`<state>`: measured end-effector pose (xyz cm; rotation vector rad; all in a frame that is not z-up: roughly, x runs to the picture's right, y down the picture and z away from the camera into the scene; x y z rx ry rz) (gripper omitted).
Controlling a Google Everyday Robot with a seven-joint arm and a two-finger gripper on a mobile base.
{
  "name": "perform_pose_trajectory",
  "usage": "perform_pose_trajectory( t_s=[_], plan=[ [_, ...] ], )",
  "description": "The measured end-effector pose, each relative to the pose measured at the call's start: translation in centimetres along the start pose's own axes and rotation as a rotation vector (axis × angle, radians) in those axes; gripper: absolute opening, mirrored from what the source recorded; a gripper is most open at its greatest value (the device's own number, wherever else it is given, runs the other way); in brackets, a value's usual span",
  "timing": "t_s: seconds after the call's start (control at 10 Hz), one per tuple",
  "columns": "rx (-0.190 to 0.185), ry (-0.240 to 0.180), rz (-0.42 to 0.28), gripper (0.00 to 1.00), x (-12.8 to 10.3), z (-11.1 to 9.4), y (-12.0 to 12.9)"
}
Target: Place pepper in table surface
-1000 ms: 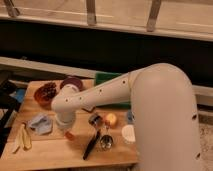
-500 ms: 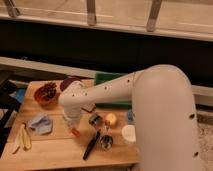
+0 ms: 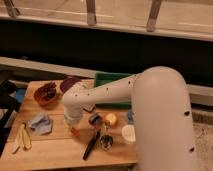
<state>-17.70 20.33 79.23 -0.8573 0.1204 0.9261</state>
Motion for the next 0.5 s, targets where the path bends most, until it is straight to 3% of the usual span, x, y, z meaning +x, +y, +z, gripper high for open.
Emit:
perform_pose_trajectory(
  t_s=[0.5],
  plan=[
    [-0.021,-0.006,0.004,0.8,-0.2,0.72,0.0]
  ],
)
